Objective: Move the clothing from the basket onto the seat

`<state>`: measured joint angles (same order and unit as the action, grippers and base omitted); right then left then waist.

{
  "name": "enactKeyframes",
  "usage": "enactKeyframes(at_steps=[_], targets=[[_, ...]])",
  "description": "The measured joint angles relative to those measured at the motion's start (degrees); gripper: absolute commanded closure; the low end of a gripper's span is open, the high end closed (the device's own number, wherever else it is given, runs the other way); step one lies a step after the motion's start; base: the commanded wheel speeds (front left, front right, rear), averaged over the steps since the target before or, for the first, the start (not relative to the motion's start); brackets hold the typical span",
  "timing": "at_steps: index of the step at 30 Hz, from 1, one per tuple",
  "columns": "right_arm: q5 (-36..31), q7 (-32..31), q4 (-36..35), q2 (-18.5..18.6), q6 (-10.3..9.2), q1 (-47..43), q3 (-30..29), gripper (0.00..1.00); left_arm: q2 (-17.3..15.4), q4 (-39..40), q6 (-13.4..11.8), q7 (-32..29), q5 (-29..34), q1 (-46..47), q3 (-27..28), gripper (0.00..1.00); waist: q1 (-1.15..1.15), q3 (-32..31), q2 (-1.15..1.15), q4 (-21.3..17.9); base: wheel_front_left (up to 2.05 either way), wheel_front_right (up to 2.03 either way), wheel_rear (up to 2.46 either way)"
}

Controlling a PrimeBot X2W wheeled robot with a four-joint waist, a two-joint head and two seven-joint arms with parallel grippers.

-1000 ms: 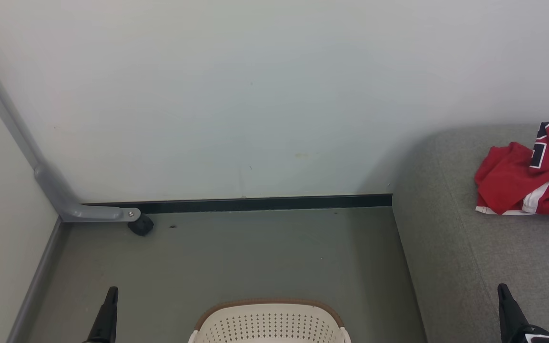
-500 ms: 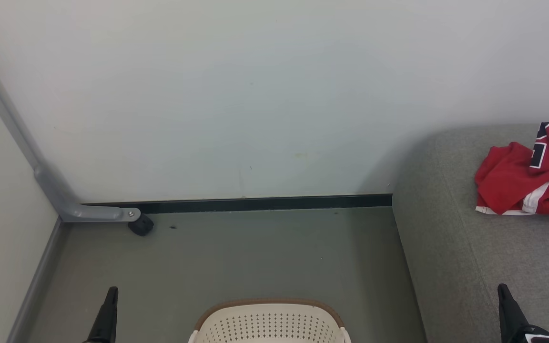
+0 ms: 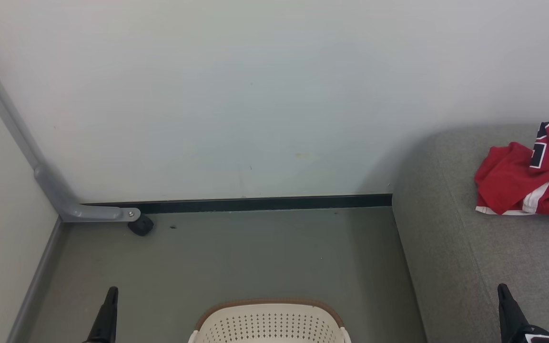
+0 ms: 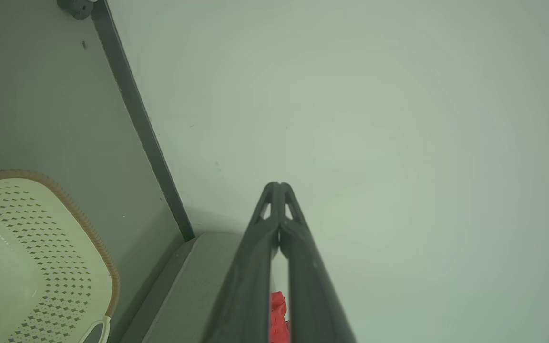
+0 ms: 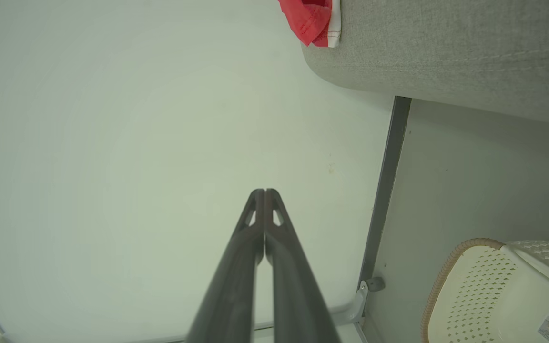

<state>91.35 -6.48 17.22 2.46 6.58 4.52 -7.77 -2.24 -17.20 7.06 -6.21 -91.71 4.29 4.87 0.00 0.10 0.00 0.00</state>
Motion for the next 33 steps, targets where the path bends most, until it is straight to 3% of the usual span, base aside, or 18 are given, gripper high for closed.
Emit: enactKeyframes(at_steps=[33], targets=[[0.0,0.0,0.0,0.0,0.01,0.0,0.0,1.00,0.0,0.0,0.0,0.0,0.0,0.0,0.0,1.00,0.00,0.0,0.00,0.0,0.00,0.00,0.00]])
